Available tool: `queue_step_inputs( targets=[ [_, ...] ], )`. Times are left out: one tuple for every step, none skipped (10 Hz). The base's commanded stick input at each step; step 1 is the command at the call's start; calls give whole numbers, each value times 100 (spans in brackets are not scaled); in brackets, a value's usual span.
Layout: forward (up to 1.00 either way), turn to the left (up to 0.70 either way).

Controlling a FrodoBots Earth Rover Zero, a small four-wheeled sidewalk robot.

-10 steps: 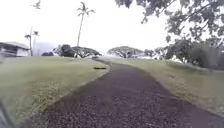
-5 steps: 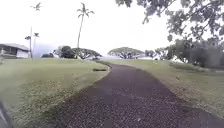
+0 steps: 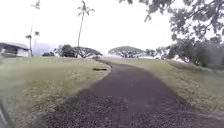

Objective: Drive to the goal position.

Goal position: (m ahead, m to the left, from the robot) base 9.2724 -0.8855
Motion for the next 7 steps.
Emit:
queue_step_inputs(
  targets=[
    [70, -1],
    [70, -6],
    [70, -24],
    [70, -28],
    [70, -29],
    [70, -29],
    [70, -29]
  ],
)
